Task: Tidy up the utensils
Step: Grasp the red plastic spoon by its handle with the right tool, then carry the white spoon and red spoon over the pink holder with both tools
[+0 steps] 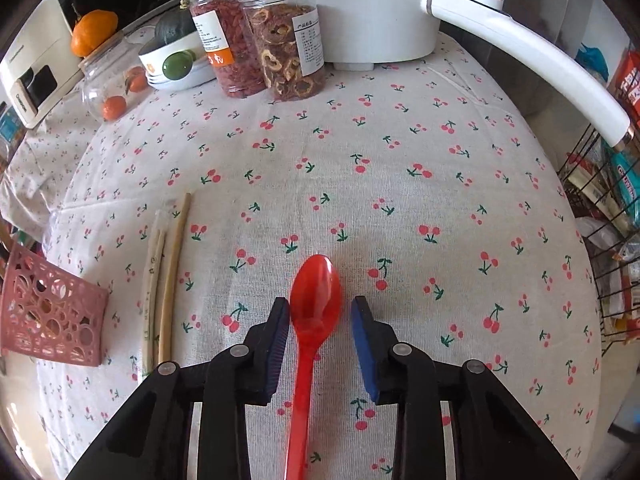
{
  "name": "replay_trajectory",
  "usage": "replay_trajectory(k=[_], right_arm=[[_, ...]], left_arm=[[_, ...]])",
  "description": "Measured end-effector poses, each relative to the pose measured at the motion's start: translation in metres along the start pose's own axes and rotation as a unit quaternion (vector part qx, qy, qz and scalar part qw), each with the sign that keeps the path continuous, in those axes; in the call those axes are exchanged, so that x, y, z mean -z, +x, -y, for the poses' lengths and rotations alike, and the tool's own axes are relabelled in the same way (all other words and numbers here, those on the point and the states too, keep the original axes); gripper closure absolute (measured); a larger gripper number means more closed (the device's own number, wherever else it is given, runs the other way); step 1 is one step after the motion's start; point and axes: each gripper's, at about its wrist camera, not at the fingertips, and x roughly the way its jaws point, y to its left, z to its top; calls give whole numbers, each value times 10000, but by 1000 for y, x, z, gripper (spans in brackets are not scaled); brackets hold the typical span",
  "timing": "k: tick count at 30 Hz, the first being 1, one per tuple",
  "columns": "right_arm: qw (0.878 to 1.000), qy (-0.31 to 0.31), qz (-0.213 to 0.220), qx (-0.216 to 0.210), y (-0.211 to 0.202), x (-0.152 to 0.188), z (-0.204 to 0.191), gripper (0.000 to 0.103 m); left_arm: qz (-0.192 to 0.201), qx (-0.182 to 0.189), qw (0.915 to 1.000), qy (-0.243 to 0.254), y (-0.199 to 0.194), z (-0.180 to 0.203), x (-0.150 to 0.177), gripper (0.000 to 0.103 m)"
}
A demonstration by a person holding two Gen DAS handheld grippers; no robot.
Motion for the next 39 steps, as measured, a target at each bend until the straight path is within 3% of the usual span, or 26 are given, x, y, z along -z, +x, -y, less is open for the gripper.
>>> replay_trajectory(k=[5,11,20,24,35,39], right_arm=[[9997,-149,204,67,-7,3,-7,77],[9961,-279,833,-103,-58,5,-11,77],[9865,-329,1511,-543,-127,15,-20,77],[9827,-377,1657,-735,-144,19,-27,77],[9761,-441,1888,-980,-164,22,-38,77],[9748,-521,1958,-930,-168,23,-40,77]], left_arm=[[469,-89,9988,-50,-13,-9,-5,67],[1261,-208,9914,-290,-38,-27,-18,67],[2516,-495,9654,-477,-43,-37,-33,67],[2959,-823,9512,-295,-33,-31,-36,67],[3399,-1402,9299,-146,3,-16,-44,67],[3320,-1414,9322,-276,15,-23,-42,66]])
